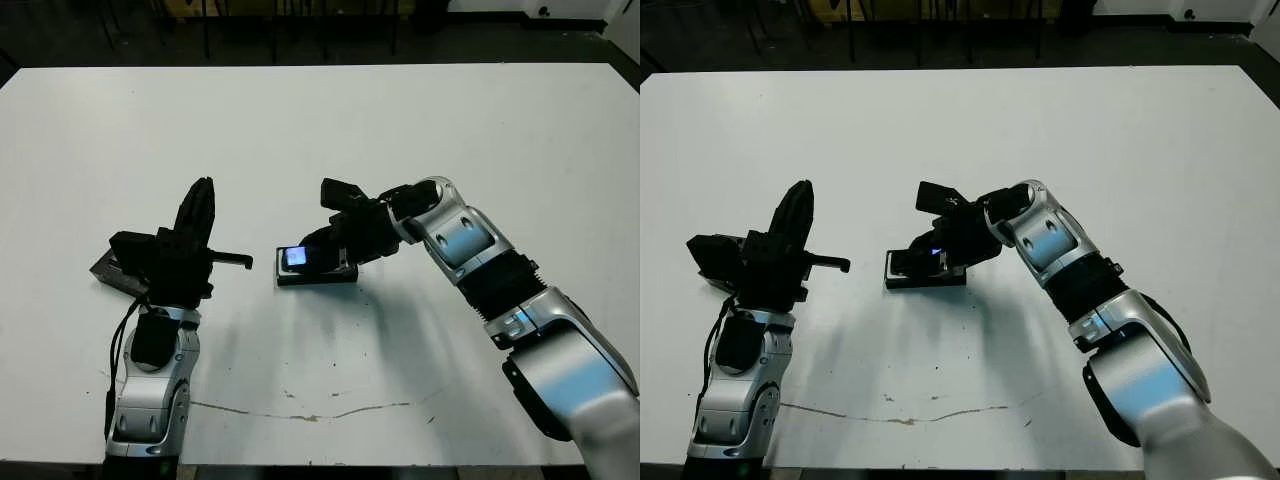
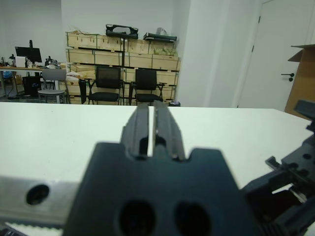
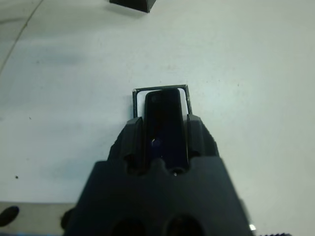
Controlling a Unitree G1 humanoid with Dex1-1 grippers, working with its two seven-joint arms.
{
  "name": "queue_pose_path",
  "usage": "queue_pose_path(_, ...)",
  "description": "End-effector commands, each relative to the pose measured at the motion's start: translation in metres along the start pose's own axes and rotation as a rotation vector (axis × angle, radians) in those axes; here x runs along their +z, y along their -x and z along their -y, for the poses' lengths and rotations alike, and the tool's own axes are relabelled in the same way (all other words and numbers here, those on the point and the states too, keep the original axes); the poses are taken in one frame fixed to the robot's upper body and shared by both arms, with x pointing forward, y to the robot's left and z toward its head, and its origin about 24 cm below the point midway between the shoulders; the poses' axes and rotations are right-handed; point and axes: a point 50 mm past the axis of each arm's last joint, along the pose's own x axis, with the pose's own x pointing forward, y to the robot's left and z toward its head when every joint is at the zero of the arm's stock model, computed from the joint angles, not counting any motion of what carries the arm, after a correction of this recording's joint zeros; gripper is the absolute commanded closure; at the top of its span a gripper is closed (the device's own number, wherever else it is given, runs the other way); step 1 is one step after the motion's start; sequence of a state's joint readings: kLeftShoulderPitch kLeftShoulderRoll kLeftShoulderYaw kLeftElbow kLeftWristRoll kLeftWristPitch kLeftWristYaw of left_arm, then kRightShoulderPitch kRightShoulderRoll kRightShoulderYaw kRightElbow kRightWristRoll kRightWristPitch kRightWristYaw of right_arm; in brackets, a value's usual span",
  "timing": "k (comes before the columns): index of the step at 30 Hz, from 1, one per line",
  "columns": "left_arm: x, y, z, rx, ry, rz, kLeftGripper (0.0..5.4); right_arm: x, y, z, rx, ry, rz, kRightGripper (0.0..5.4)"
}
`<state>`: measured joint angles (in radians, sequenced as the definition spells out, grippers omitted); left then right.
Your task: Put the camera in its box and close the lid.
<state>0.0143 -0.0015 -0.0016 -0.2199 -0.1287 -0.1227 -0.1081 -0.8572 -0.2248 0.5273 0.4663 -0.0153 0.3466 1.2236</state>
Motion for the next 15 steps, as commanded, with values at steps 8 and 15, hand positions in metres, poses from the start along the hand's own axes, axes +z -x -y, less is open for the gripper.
queue_pose_path(8, -0.006, 0.004, -0.001, 0.002, -0.007, -0.039, 5.40, -0.002, 0.005, 0.000, 0.057, 0.216, -0.046, 3.44)
queue_pose_path(15, -0.006, 0.005, -0.001, 0.003, -0.005, -0.043, 5.40, -0.002, 0.012, 0.003, 0.089, 0.228, -0.020, 2.21)
